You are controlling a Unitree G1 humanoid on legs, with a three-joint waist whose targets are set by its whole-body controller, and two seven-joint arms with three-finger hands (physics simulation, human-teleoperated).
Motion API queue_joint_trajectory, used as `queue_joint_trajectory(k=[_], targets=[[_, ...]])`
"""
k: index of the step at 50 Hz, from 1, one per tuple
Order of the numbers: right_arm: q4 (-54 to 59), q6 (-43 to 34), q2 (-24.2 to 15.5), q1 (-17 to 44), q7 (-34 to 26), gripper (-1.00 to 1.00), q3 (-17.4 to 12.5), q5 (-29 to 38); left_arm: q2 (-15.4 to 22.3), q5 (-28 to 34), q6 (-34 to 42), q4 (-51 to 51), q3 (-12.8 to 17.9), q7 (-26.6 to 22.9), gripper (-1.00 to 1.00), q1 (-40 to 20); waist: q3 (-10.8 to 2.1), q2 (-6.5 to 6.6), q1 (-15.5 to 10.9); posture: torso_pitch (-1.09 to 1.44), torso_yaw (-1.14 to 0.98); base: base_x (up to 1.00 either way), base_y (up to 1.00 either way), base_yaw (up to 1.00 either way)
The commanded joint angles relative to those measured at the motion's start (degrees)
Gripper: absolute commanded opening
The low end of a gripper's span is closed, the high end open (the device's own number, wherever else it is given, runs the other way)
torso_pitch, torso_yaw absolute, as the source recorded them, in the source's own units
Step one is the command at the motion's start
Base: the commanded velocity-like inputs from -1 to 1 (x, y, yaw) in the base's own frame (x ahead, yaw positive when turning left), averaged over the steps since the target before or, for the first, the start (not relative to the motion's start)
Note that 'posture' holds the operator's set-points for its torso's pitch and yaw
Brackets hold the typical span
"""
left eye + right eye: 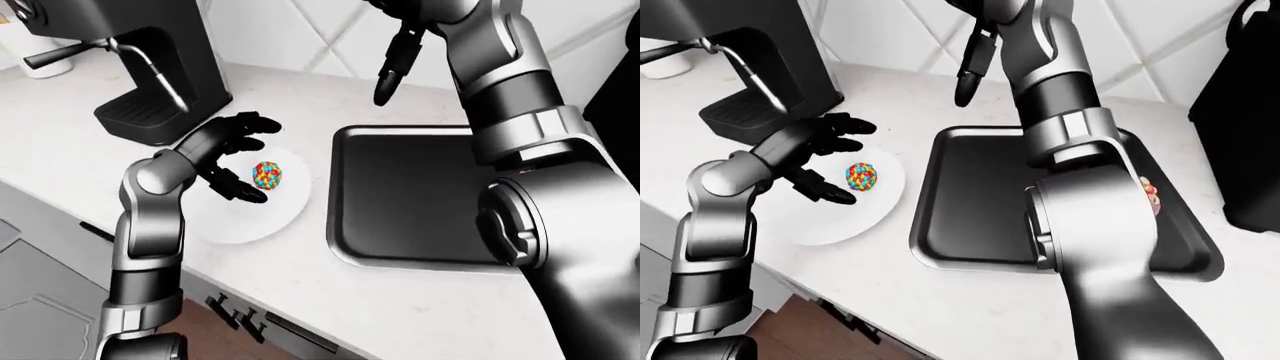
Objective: Move the dessert items from the plate to the tray.
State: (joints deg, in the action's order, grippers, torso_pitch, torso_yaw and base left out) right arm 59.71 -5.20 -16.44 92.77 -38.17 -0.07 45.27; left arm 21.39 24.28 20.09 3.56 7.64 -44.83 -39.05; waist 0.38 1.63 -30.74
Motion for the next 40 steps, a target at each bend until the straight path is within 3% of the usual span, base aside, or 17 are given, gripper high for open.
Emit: queue_joint_trajectory(k=[1,4,5,24,40], targets=[[-1.75,0.89,-0.61,2.5,1.17,1.0,-0.44,-0.24,0.76,-0.23,-1.1,-2.02,0.88,0.89,0.41,-1.97,-1.8,0.07,-0.04,0.0,0.42,0.0,0.0,0.0],[-1.51,0.97,-0.61,2.5,1.28,1.0,-0.45,-0.28,0.47,-0.06,-0.75,-3.36,0.56,0.39,0.2,-1.26,-1.79,0.08,-0.04,0.0,0.42,0.0,0.0,0.0],[-1.57,0.98,-0.62,2.45,1.24,1.0,-0.4,-0.25,0.61,0.03,-1.08,-3.46,0.39,0.06,0.26,-0.98,-1.79,0.08,-0.02,0.0,0.42,0.0,0.0,0.0],[-2.8,0.25,-0.87,1.19,1.07,1.0,-0.6,-0.64,0.09,1.49,-3.21,-5.6,0.73,0.44,0.23,1.83,-1.82,-0.01,-0.18,0.0,0.42,0.0,0.0,0.0],[-2.79,0.12,-0.92,1.47,0.94,1.0,-0.61,-0.86,-0.15,2.13,-2.96,-5.62,0.78,0.31,0.02,1.02,-1.82,-0.03,-0.25,0.0,0.42,0.0,0.0,0.0]])
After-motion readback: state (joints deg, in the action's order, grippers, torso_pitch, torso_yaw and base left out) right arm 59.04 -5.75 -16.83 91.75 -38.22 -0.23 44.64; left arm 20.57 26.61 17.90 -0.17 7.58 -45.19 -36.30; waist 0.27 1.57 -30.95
